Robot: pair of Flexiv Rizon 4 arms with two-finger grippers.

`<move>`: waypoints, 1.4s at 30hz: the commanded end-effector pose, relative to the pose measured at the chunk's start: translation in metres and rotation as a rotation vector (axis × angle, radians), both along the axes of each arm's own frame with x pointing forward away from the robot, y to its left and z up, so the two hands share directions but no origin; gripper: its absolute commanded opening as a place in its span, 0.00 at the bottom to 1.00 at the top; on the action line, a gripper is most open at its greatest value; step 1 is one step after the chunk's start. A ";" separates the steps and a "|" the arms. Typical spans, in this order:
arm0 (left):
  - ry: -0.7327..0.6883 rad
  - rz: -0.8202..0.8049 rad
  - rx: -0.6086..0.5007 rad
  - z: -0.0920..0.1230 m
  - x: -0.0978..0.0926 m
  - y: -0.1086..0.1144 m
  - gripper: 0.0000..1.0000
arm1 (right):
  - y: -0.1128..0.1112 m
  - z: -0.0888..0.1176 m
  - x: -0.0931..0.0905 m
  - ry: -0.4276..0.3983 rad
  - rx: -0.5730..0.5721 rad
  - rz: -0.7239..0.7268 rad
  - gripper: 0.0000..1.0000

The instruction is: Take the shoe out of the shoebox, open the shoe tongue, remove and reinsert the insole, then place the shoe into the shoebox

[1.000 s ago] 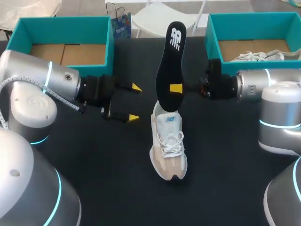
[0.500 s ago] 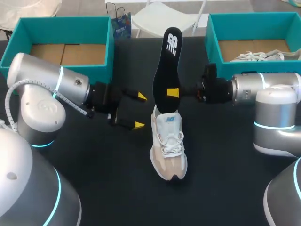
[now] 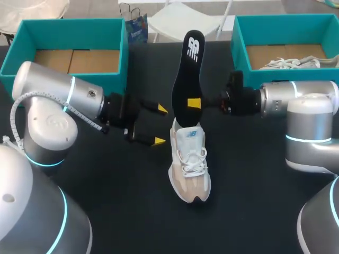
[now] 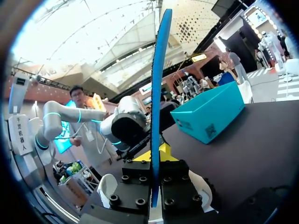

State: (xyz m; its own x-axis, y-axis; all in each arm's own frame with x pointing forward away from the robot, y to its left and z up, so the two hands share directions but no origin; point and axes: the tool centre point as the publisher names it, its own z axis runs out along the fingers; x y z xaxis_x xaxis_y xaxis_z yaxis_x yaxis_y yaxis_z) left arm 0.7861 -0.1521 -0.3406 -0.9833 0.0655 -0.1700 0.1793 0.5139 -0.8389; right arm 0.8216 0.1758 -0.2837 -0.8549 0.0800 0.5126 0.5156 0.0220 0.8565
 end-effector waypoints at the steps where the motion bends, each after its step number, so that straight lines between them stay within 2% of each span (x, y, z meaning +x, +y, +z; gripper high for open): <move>1: 0.003 0.020 0.009 -0.009 0.001 -0.009 1.00 | 0.004 -0.010 -0.002 0.023 -0.027 0.022 0.00; 11: 0.002 0.037 -0.002 -0.005 0.000 -0.010 1.00 | 0.003 -0.017 -0.011 0.025 -0.023 0.005 0.00; 42: 0.004 0.042 -0.007 -0.006 -0.003 -0.008 1.00 | 0.003 -0.017 -0.011 0.021 -0.035 0.012 0.00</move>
State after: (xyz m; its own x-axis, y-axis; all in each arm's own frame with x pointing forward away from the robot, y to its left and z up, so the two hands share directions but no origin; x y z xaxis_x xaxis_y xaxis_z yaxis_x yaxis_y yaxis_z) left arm 0.7836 -0.1593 -0.3464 -0.9859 0.0220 -0.1658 0.1535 0.5127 -0.8447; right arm 0.8111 0.1777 -0.3002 -0.8448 0.0862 0.5281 0.5335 0.0596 0.8437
